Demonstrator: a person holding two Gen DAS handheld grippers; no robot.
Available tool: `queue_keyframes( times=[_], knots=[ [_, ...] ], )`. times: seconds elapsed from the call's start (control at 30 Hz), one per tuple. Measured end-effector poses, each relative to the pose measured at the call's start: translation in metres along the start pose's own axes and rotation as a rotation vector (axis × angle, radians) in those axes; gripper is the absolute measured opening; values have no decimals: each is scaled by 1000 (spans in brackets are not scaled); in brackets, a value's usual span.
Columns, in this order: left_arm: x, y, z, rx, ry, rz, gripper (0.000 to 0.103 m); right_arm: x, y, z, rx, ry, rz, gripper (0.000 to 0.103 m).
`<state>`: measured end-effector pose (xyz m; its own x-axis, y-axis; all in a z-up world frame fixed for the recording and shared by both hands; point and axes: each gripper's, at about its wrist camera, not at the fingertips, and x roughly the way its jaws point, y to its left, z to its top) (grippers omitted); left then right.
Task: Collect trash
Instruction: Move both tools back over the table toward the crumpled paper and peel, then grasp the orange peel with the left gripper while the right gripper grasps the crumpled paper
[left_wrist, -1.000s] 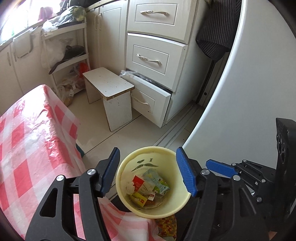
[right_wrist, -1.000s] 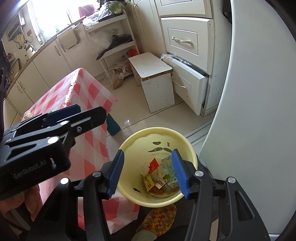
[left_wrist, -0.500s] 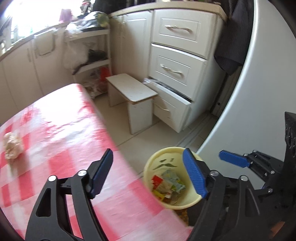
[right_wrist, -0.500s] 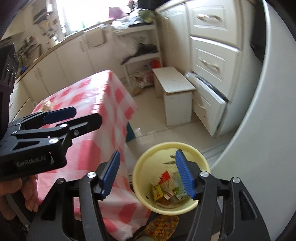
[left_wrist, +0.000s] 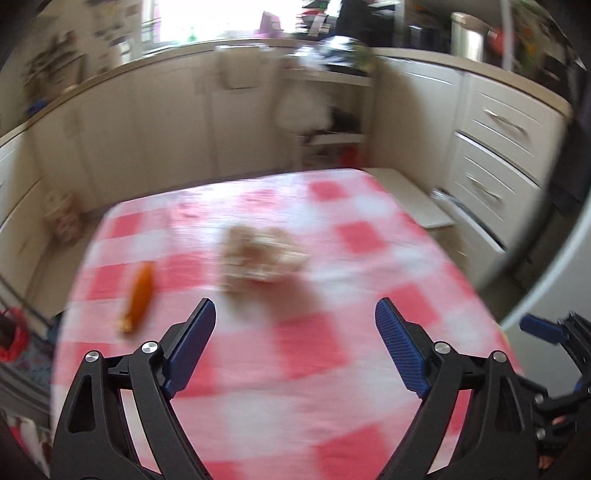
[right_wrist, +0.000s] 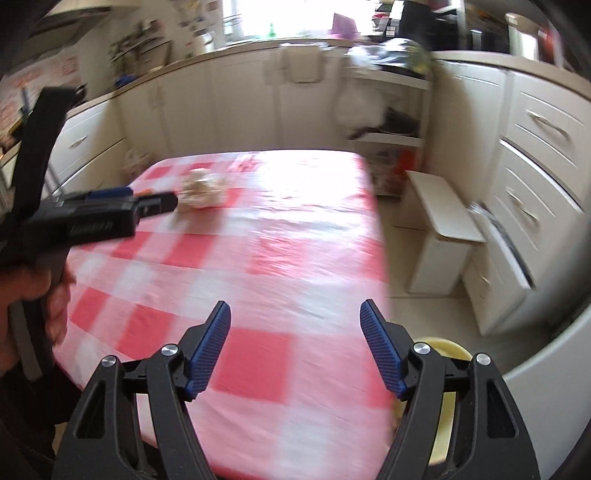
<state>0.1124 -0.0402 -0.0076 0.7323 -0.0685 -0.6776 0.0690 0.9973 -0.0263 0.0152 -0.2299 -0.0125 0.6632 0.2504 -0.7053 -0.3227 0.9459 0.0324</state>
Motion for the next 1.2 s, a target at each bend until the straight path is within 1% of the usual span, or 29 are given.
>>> queue_keyframes(
  times=[0.07,0.1,0.2,0.27,0.37,0.4,0.47,0.63,0.77,0.87,0.9,0.93,0.97,1.0,1.07,1.1,1.17,1.2],
  knots=[
    [1,35,7,-37,0,38,86,11,19,13,-40,9,24,71],
    [2,49,9,-56,2,52,87,16,28,18,-60,9,31,73],
    [12,92,14,-125,17,76,87,37,51,37,-114,14,52,74],
    [21,115,17,-162,35,82,87,54,64,49,-134,17,66,76],
    [37,133,14,-188,72,73,87,83,80,66,-159,24,76,81],
    [43,137,13,-184,88,70,87,90,84,69,-166,28,72,83],
    [52,140,11,-173,110,56,87,110,89,81,-180,34,56,84],
    [63,145,13,-152,127,39,87,144,87,111,-133,46,58,86],
    [82,147,16,-139,163,50,87,167,91,129,-112,69,91,87],
    [94,151,17,-138,184,66,87,181,96,135,-119,92,93,87],
    [97,152,17,-136,190,70,85,185,97,136,-117,104,98,83],
    [98,152,16,-133,195,70,74,190,96,136,-112,125,104,69],
    [102,151,15,-134,210,56,69,193,96,135,-107,143,116,63],
    [105,150,13,-137,227,30,55,195,94,134,-95,152,137,56],
    [106,143,10,-104,229,17,39,190,90,132,-80,145,147,49],
    [106,140,9,-91,232,2,24,187,89,131,-79,143,147,46],
    [104,135,7,-97,231,-30,21,175,85,127,-72,133,149,41],
    [102,131,5,-102,228,-47,20,169,82,125,-70,129,151,31]
  ],
)
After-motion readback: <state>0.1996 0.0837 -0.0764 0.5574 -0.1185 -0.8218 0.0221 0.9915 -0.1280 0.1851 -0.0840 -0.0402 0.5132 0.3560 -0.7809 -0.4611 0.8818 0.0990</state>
